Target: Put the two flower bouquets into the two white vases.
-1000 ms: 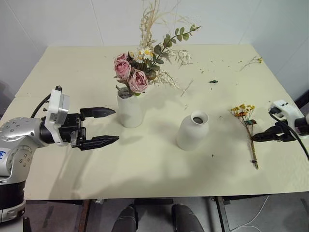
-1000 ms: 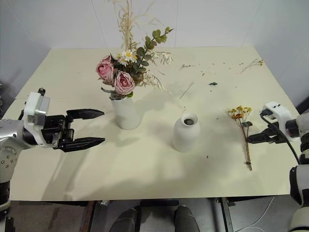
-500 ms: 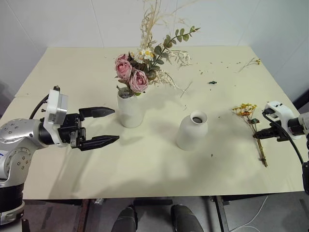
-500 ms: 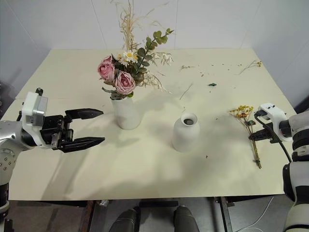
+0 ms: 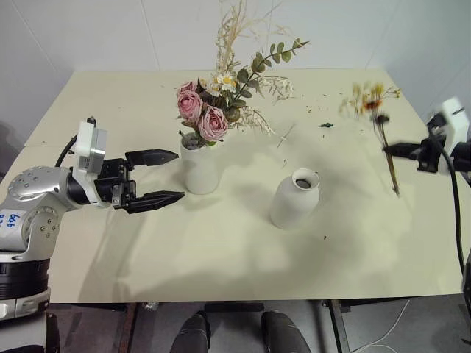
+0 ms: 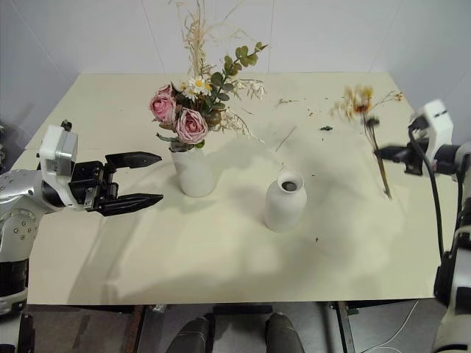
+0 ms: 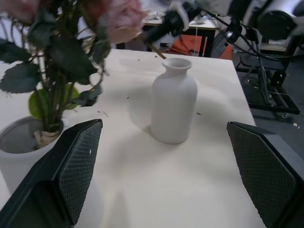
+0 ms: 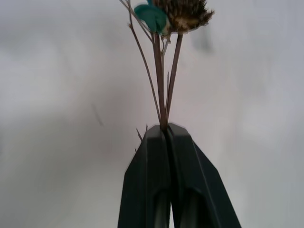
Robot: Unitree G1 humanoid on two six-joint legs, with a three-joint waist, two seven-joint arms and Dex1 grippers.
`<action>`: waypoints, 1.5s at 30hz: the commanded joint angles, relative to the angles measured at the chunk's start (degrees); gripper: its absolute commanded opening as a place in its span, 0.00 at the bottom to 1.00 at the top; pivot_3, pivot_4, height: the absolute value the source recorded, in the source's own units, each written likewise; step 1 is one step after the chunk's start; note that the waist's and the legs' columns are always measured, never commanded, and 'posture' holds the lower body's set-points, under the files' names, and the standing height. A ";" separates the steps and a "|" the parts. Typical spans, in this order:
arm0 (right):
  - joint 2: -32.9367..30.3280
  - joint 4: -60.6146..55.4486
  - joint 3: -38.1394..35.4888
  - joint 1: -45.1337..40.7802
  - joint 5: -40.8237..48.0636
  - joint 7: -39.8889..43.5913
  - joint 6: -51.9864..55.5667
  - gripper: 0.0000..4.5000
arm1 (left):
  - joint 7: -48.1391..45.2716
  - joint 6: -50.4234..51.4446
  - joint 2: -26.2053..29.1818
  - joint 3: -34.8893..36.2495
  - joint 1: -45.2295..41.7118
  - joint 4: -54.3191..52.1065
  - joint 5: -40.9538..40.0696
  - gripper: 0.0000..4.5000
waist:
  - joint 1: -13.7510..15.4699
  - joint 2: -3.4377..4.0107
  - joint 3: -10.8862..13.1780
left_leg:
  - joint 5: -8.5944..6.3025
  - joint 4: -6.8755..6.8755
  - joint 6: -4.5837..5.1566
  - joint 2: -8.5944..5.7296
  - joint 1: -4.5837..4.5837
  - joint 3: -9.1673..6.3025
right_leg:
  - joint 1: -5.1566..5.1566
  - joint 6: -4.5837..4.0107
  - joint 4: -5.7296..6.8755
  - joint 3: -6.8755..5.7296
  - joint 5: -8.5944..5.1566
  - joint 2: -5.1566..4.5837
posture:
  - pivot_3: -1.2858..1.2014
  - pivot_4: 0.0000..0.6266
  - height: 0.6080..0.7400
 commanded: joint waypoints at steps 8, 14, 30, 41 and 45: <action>15.19 -41.35 -19.31 9.95 37.07 -19.37 13.70 0.01 | -2.74 0.44 -1.33 -2.90 -4.94 2.26 0.71 1.00 | 0.35 -0.03 -0.02 | 0.02 0.13 -0.02 -0.01 0.01 -0.07 | 0.01 0.00 0.21 -0.02 0.00 -0.02 | 0.52 0.24 1.00; 18.14 -45.60 -15.29 14.46 42.43 -23.71 13.65 0.01 | -2.62 1.45 -1.90 -3.91 -5.63 1.92 0.61 1.00 | 0.37 -0.04 -0.03 | 0.04 0.27 0.05 -0.01 0.03 -0.07 | 0.02 -0.04 0.38 0.00 0.02 0.00 | 0.52 0.24 1.00; 20.57 -44.62 -5.56 21.19 39.68 -21.96 7.40 0.01 | -0.69 3.72 -2.33 -3.27 -5.86 -0.35 0.17 1.00 | 0.29 -0.04 -0.03 | 0.07 0.13 0.09 -0.01 0.03 -0.10 | -0.01 -0.07 0.30 0.00 0.04 -0.01 | 0.52 0.24 1.00; 18.63 -45.60 0.00 28.06 30.26 -15.53 -2.39 0.27 | -0.17 3.65 -2.09 -2.34 -6.01 -0.45 0.56 1.00 | 0.42 -0.04 -0.02 | 0.07 0.14 0.08 -0.02 0.03 -0.10 | -0.01 -0.07 0.29 0.00 0.04 0.00 | 0.52 0.24 1.00; 16.21 -45.35 -2.22 28.48 30.83 -14.92 -2.96 0.59 | -0.31 3.36 -1.61 -1.90 -6.10 -0.01 0.77 1.00 | 0.57 -0.04 -0.02 | 0.07 0.13 0.08 -0.01 0.03 -0.10 | -0.01 -0.07 0.28 -0.01 0.04 0.00 | 0.52 0.24 1.00</action>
